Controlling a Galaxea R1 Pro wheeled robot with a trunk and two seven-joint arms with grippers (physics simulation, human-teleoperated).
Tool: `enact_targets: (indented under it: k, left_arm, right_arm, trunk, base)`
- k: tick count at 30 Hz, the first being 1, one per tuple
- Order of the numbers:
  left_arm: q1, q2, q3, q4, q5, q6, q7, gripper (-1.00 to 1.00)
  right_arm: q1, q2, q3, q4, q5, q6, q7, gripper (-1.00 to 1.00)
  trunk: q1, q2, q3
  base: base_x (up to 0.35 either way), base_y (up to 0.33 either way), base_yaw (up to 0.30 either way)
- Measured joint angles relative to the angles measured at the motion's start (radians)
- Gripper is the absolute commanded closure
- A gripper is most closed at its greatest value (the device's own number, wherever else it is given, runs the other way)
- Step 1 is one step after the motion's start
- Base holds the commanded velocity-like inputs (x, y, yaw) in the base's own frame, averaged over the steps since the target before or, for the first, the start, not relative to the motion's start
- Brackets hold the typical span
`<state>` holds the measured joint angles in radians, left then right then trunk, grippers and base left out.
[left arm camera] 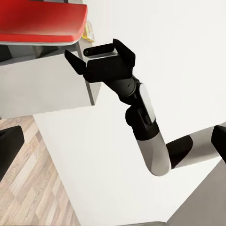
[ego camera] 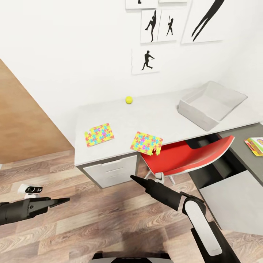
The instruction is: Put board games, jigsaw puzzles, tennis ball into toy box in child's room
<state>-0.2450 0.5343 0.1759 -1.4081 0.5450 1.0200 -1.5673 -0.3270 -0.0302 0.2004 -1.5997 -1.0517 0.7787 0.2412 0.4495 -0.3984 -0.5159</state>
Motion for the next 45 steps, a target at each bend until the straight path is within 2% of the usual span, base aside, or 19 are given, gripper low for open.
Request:
enact_targets:
  k: [16, 25, 39, 41, 45]
  left_arm:
    - [0.0, 0.001, 0.0, 0.0, 0.0, -0.001, 0.0, -1.0]
    - [0.0, -0.003, -0.001, 0.0, 0.0, -0.001, 0.0, -1.0]
    - [0.0, -0.006, -0.002, 0.0, 0.0, -0.001, 0.0, -1.0]
    - [0.0, -0.006, -0.002, -0.002, 0.001, -0.001, 0.0, -1.0]
    - [-0.001, -0.007, 0.0, -0.003, 0.0, -0.001, 0.0, -1.0]
  right_arm:
    - [0.001, 0.0, -0.003, 0.0, 0.001, -0.001, 0.001, -1.0]
    - [0.0, -0.003, -0.026, 0.0, 0.0, 0.0, 0.001, -1.0]
    - [0.001, -0.007, -0.024, 0.001, 0.0, 0.001, 0.003, -1.0]
    - [0.001, -0.011, -0.026, 0.001, 0.0, 0.002, 0.01, -1.0]
    - [0.001, -0.037, -0.019, 0.0, 0.001, -0.001, 0.092, -1.0]
  trunk:
    - [0.0, 0.0, 0.0]
    - [0.0, 0.0, 0.0]
    - [0.0, 0.0, 0.001]
    - [0.0, 0.0, 0.003]
    - [0.0, 0.0, 0.009]
  base:
    - [0.0, 0.0, 0.0]
    - [0.0, 0.0, 0.0]
    - [0.0, 0.0, -0.011]
    - [0.0, 0.0, -0.081]
    - [0.0, 0.0, -0.031]
